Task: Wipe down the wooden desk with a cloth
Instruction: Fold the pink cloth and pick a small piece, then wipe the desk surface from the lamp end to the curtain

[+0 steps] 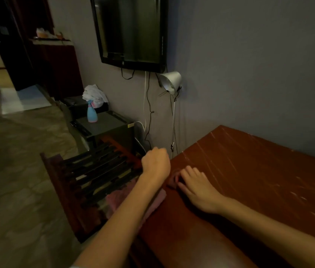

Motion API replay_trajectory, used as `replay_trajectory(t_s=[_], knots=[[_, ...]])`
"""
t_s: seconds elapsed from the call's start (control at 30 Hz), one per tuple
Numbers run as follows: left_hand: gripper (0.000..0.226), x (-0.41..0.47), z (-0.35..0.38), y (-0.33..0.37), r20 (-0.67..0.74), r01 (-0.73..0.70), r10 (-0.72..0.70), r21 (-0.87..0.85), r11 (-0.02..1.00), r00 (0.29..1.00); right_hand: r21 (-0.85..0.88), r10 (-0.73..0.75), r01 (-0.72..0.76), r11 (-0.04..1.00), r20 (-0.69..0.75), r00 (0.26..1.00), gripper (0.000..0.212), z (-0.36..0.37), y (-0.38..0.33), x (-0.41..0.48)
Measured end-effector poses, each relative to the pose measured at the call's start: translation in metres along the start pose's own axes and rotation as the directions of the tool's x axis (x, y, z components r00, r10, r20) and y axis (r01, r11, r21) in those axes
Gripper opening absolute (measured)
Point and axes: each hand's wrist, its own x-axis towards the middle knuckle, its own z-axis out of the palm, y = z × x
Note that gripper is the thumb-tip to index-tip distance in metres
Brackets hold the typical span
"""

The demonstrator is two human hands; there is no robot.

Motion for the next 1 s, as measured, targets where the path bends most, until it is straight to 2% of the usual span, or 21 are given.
replay_trajectory(t_s=[0.1,0.27,0.4,0.5,0.57,0.67,0.77,0.87,1.0], knots=[[0.025,0.029,0.032,0.014,0.043,0.024,-0.022,-0.042,0.999,0.999,0.017,-0.057,0.056,0.998,0.028,0.998,0.020,-0.002,0.001,-0.013],[0.028,0.040,0.067,0.006,-0.059,0.092,-0.101,-0.131,0.987,0.993,-0.009,0.205,-0.205,0.979,0.004,0.979,0.016,-0.004,0.071,0.043],[0.029,0.039,0.071,0.005,-0.064,0.106,-0.115,-0.130,0.986,0.991,-0.025,0.284,-0.285,0.958,-0.044,0.958,0.017,0.008,0.084,0.093],[0.030,0.039,0.071,0.005,-0.054,0.117,-0.125,-0.134,0.984,0.991,-0.048,0.240,-0.245,0.968,-0.081,0.967,0.021,0.015,0.066,0.100],[0.031,0.038,0.070,0.004,-0.055,0.116,-0.124,-0.130,0.985,0.991,-0.031,0.145,-0.148,0.988,-0.086,0.986,0.018,0.016,0.058,0.087],[0.032,0.038,0.070,0.002,-0.055,0.117,-0.125,-0.138,0.983,0.991,0.015,0.056,-0.056,0.998,-0.024,0.998,0.013,0.008,0.066,0.058],[0.031,0.039,0.070,0.004,-0.053,0.112,-0.121,-0.146,0.983,0.991,-0.013,0.165,-0.165,0.986,0.013,0.986,0.013,-0.004,0.097,0.054],[0.029,0.039,0.071,0.004,-0.049,0.104,-0.113,-0.151,0.983,0.992,-0.058,0.325,-0.327,0.943,-0.029,0.945,0.018,-0.003,0.115,0.080],[0.028,0.040,0.071,0.005,-0.068,0.091,-0.102,-0.154,0.984,0.992,-0.085,0.387,-0.393,0.915,-0.083,0.918,0.024,0.012,0.099,0.119]])
